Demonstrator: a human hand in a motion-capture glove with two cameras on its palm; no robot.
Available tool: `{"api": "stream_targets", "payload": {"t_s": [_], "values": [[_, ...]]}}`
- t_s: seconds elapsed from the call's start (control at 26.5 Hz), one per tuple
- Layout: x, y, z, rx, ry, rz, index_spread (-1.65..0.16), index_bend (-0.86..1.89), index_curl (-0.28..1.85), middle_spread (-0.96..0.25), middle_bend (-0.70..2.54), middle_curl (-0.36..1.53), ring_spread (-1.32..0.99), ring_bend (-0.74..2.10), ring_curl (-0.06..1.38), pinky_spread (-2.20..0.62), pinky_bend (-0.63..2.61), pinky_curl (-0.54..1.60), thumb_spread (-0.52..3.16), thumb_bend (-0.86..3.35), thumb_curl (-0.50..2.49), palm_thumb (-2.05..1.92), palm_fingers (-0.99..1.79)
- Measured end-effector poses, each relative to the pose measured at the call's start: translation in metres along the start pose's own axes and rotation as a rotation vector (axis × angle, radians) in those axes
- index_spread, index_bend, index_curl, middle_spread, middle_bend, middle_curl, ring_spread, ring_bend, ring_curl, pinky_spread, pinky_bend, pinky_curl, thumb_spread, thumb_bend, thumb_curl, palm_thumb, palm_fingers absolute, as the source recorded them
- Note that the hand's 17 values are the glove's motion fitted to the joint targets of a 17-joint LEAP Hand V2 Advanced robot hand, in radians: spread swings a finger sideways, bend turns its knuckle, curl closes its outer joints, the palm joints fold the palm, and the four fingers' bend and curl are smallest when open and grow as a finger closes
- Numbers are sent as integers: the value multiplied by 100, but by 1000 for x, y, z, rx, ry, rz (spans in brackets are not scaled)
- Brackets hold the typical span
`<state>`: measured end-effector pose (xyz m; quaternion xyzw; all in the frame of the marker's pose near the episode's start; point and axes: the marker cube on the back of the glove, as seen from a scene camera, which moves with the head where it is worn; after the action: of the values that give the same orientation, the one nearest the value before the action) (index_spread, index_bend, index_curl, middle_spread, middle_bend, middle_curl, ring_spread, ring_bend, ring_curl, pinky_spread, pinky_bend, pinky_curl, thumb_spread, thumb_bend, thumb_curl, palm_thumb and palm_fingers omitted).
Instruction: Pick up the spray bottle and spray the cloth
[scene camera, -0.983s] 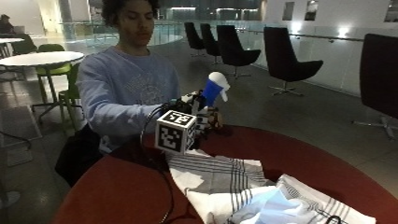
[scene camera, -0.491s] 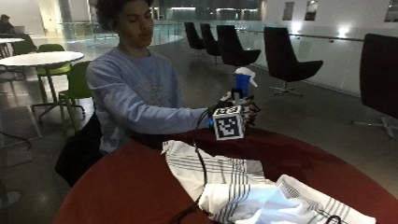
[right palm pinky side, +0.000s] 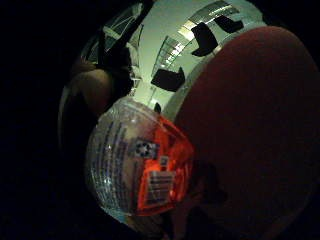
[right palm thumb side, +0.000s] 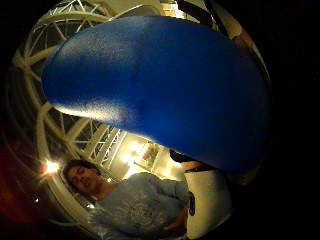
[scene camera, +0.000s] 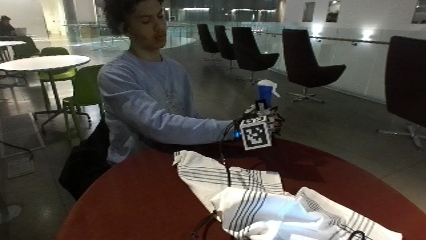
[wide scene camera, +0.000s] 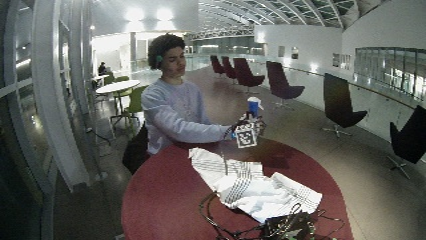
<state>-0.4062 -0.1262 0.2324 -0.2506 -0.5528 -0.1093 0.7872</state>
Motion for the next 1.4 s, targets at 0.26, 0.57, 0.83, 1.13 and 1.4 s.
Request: {"api": "stream_targets", "payload": {"t_s": [0.26, 0.57, 0.83, 1.13, 1.4], "values": [[4, 2, -1, 17, 9, 5, -24, 15, 40, -9, 32, 50, -7, 48, 41, 17, 13, 23, 74, -3, 64, 91, 96], [-35, 35, -58, -7, 38, -2, -30, 11, 37, -9, 37, 50, -7, 45, 40, 23, 13, 21, 89, -5, 57, 79, 75], [-58, 100, -171, 50, 363, 2, -30, 16, 36, -9, 36, 48, -7, 43, 38, 24, 13, 20, 95, -3, 53, 77, 79], [-51, 204, -292, 147, 789, 76, -30, 18, 37, -7, 37, 47, -6, 41, 37, 24, 12, 19, 101, -2, 49, 76, 82], [-33, 256, -342, 139, 1021, 165, -30, 19, 39, -7, 38, 47, -6, 39, 37, 24, 11, 18, 104, -2, 48, 77, 84]]}}
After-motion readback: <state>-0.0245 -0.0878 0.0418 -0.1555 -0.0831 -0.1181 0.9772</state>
